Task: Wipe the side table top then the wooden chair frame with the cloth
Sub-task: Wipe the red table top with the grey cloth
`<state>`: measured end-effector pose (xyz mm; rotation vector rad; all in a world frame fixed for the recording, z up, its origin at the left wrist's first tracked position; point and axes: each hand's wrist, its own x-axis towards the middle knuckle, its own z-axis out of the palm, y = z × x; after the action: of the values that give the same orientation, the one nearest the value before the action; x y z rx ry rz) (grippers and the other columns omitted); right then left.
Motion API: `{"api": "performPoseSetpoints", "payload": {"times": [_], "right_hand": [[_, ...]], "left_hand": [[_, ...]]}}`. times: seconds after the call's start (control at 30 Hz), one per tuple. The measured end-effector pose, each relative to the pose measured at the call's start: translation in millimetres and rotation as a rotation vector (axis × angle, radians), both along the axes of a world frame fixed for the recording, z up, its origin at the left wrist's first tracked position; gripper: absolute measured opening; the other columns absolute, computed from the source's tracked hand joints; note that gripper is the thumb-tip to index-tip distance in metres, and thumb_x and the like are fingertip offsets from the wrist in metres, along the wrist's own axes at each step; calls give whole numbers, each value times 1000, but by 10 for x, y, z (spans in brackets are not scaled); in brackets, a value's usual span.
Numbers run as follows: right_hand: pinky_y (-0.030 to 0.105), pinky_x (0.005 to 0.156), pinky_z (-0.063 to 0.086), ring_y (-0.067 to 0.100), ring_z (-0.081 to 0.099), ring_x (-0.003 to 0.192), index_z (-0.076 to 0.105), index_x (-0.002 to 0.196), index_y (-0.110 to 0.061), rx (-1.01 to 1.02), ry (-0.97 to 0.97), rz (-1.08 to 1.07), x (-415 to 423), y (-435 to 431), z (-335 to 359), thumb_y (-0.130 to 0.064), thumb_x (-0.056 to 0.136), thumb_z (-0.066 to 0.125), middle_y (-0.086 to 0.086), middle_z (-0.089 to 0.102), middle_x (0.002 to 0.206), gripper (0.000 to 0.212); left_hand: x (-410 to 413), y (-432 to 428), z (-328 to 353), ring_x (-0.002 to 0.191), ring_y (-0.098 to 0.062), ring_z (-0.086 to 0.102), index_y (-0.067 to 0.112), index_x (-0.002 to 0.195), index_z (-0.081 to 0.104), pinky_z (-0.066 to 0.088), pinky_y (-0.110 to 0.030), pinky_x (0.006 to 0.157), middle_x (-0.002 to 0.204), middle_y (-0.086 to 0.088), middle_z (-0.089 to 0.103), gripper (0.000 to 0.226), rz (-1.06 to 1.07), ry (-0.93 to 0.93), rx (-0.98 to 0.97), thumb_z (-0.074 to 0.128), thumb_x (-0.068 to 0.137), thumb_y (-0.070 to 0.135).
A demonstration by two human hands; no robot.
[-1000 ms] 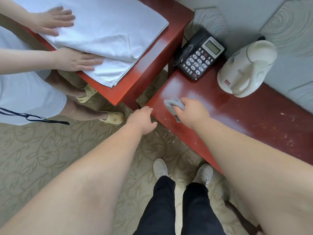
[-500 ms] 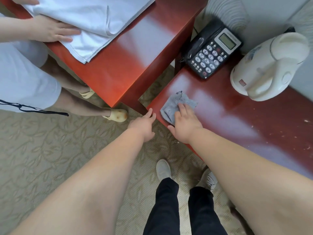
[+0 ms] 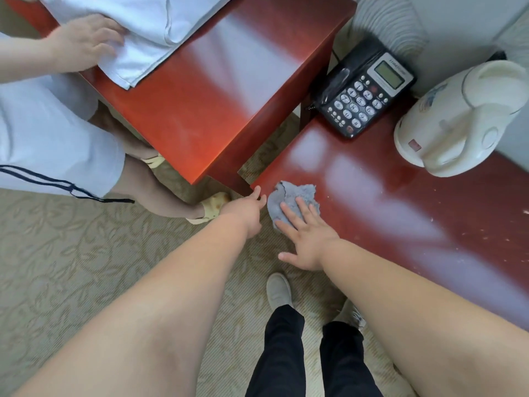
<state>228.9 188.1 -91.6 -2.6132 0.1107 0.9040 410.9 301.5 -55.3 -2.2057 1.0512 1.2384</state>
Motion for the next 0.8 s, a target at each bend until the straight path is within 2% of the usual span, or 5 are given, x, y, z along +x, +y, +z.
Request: {"api": "performPoseSetpoints", "payload": {"times": [0.13,0.37,0.53,0.67,0.8], "right_hand": [[51,128,-9,31,-37,150,-21,161,-23,-63,50,-69,-2,-175,34,-77,97,21,-4,-30,168,94],[58,126,-9,45,-34,149,-19,161,-29,-131,110,-295,410,-500,77,-75,98,19,4,-36,165,87],[53,125,-15,40,-33,151,6,166,-20,-19,-18,-94,113,-54,28,-70,100,27,3,-27,169,85],[50,128,-9,34,-28,154,23,161,-14,-25,-37,-57,85,-119,16,-74,98,28,1,-21,171,87],[52,127,-9,35,-32,152,-17,163,-22,-87,-32,-163,562,-277,-35,-80,94,26,0,-27,169,100]], "left_hand": [[-39,-42,6,153,-21,36,26,168,3,46,-48,114,172,12,-24,86,10,-13,28,56,100,22],[-67,-41,21,152,-23,35,26,169,6,47,-50,111,173,10,-21,83,8,-40,19,55,101,24],[-81,-32,0,152,-23,37,26,169,6,47,-50,111,173,10,-22,84,2,-46,25,56,102,23],[-66,-42,-40,149,-24,41,27,168,2,49,-50,109,171,11,-26,86,23,-31,47,55,101,18],[-69,14,-100,153,-23,35,30,168,0,49,-49,109,170,14,-27,90,38,-18,26,56,100,14]]}}
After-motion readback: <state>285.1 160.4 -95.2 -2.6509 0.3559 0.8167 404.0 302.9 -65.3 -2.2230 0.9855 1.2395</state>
